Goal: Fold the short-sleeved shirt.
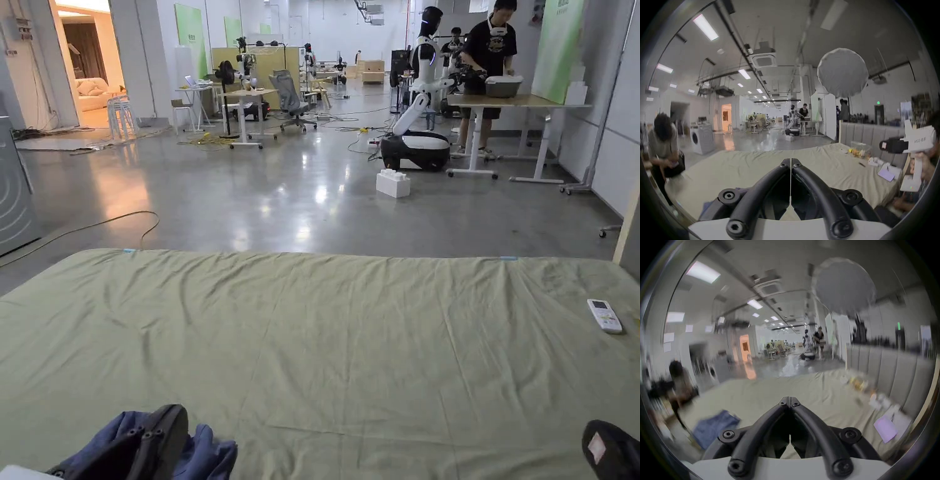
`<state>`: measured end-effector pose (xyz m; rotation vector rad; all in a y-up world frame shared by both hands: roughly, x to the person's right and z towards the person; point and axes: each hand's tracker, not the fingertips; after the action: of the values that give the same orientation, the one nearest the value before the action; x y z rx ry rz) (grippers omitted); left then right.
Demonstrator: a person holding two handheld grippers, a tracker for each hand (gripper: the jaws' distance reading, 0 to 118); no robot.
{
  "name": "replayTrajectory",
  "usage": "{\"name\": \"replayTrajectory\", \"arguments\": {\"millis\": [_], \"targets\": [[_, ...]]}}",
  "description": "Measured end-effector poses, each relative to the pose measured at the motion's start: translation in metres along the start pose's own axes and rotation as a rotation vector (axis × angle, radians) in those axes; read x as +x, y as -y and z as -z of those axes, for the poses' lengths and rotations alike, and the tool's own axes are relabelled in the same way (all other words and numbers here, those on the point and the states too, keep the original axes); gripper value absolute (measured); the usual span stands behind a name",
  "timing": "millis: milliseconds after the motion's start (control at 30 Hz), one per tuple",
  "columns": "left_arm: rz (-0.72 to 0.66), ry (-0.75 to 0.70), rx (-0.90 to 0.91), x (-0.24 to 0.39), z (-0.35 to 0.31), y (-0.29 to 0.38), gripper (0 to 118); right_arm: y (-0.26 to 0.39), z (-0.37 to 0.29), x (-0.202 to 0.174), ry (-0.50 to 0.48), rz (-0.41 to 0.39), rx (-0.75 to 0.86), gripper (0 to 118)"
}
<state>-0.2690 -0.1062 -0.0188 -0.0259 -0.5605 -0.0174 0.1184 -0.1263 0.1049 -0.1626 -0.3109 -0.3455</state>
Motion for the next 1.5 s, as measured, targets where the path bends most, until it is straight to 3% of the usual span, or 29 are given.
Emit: {"name": "replayTrajectory", "arguments": {"millis": [200,300,1033,1100,1167,1233,1333,1500], "targets": [[-0.050,0.000,0.006,0.000,0.003,-0.008,0,0.003,-0.014,-0.015,0.041,-0.206,0.102,0],[-0.042,-0.013,0.021,0.003,0.005,-0.011,0,0.003,-0.017,-0.015,-0.003,-0.189,0.108,0],[-0.050,-0.021,-0.031,-0.011,0.014,-0.007,0,0.001,-0.018,-0.021,0.001,-0.241,0.143,0],[-0.139,-0.009,-0.083,-0.029,0.019,-0.003,13,0.003,-0.017,-0.021,-0.007,-0.248,0.139,0],[-0.210,-0.013,-0.139,-0.053,0.026,0.003,40,0.007,-0.015,-0.021,-0.017,-0.256,0.129,0],[-0.185,-0.019,-0.202,-0.075,0.036,0.013,72,0.012,-0.011,-0.021,-0.013,-0.259,0.112,0],[-0.115,-0.070,-0.319,-0.103,0.058,0.038,77,0.021,-0.001,-0.019,-0.009,-0.233,0.064,0],[-0.171,-0.109,-0.558,-0.148,0.113,0.111,82,0.036,0.012,-0.014,-0.007,-0.223,-0.024,0]]}}
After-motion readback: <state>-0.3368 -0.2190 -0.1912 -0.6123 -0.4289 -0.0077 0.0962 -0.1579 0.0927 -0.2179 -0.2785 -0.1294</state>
